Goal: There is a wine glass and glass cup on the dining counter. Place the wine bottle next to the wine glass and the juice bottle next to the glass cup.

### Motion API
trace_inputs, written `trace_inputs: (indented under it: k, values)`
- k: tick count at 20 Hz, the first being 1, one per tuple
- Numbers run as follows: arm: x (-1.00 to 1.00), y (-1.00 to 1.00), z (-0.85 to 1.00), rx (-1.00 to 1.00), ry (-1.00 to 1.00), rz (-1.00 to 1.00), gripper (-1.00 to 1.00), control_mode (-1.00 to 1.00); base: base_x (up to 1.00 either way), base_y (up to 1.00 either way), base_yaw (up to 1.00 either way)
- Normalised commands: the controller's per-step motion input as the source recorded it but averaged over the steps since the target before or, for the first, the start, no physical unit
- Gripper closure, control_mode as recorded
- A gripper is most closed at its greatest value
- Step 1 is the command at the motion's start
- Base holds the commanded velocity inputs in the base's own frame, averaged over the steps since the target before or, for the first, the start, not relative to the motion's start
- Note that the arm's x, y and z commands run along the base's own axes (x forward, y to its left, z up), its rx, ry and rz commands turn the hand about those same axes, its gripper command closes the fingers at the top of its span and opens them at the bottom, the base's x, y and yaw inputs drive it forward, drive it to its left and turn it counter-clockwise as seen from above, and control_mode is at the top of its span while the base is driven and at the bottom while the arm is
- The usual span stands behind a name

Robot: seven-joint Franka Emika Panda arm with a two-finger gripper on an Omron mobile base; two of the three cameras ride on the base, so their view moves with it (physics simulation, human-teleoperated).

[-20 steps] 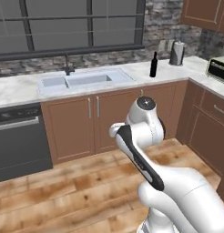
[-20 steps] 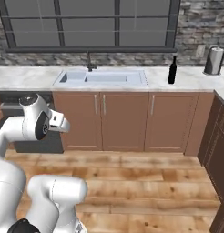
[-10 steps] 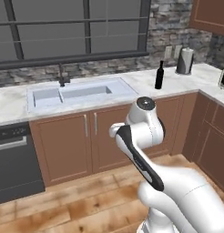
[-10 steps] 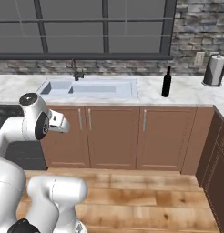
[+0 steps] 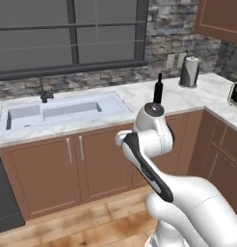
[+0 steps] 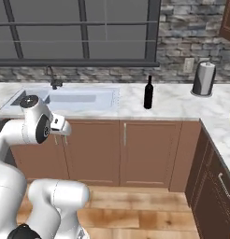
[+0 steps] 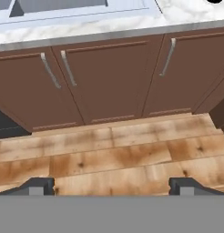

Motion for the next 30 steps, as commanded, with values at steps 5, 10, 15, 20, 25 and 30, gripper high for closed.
trace_inputs:
  k: [5, 10, 15, 20, 25, 30]
  values:
    - [0.00, 0.00, 0.00, 0.00, 0.00, 0.00, -1.00, 1.00, 0.58, -0.63, 0.00]
    - [0.00, 0.00, 0.00, 0.00, 0.00, 0.00, -1.00, 1.00, 0.71, -0.50, 0.01]
    - [0.00, 0.00, 0.00, 0.00, 0.00, 0.00, -1.00, 1.00, 0.76, -0.42, 0.04]
    - [0.00, 0.00, 0.00, 0.00, 0.00, 0.00, -1.00, 1.00, 0.74, -0.31, 0.10]
    - [0.00, 0.00, 0.00, 0.00, 0.00, 0.00, -1.00, 1.00, 0.68, -0.14, 0.03]
    - [0.00, 0.00, 0.00, 0.00, 0.00, 0.00, -1.00, 1.00, 0.66, -0.08, 0.01]
